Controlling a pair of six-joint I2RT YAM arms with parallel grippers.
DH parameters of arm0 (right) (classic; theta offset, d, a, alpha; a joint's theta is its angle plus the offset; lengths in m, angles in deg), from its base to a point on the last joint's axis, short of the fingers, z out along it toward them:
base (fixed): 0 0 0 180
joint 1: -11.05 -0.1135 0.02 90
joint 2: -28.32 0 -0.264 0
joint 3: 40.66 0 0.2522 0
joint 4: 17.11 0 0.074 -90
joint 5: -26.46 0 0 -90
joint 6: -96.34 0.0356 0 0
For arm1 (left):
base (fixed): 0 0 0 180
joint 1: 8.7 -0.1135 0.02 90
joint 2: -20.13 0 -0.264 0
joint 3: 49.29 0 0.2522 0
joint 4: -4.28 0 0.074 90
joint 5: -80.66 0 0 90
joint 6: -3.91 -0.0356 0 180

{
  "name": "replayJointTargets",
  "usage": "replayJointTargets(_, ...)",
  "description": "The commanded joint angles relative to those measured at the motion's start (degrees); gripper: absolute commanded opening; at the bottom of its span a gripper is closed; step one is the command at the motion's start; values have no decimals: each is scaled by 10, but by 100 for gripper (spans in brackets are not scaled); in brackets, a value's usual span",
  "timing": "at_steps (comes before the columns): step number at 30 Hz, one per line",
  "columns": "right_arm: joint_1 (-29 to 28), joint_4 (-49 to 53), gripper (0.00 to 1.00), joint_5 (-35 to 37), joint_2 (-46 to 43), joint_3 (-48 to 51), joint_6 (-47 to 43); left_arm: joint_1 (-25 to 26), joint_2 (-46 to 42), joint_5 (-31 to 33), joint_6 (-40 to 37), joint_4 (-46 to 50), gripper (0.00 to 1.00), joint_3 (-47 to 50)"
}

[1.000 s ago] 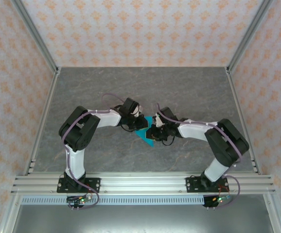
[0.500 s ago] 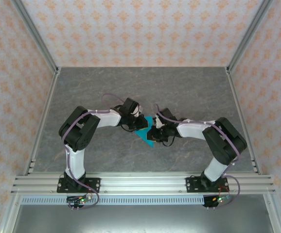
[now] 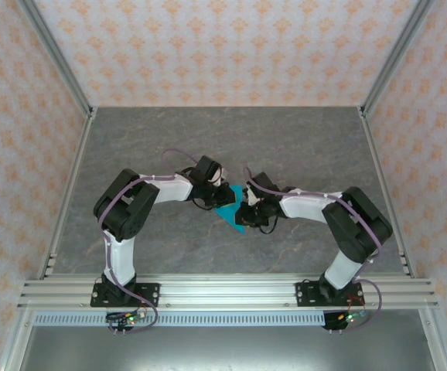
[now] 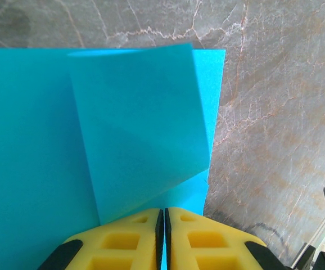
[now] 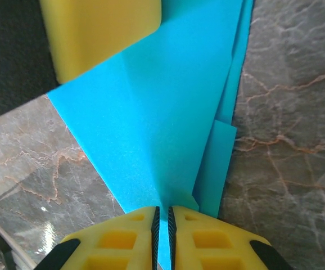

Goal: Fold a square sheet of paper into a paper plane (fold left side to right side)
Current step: Fourth fold the wing at the center of the table.

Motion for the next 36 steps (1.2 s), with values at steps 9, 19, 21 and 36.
replayJointTargets(9, -30, 128, 15, 29, -20, 43, -12, 1, 23, 45, -11, 67, 14, 13)
replayJointTargets(19, -31, 164, 15, 45, -83, 49, -22, 1, 22, 45, -11, 69, 14, 12)
replayJointTargets(21, -31, 161, 15, 50, -108, 39, -15, 1, 21, 44, -10, 68, 14, 12)
replayJointTargets(36, -31, 6, 16, 41, -90, -1, 59, 1, 19, 43, -8, 66, 14, 11)
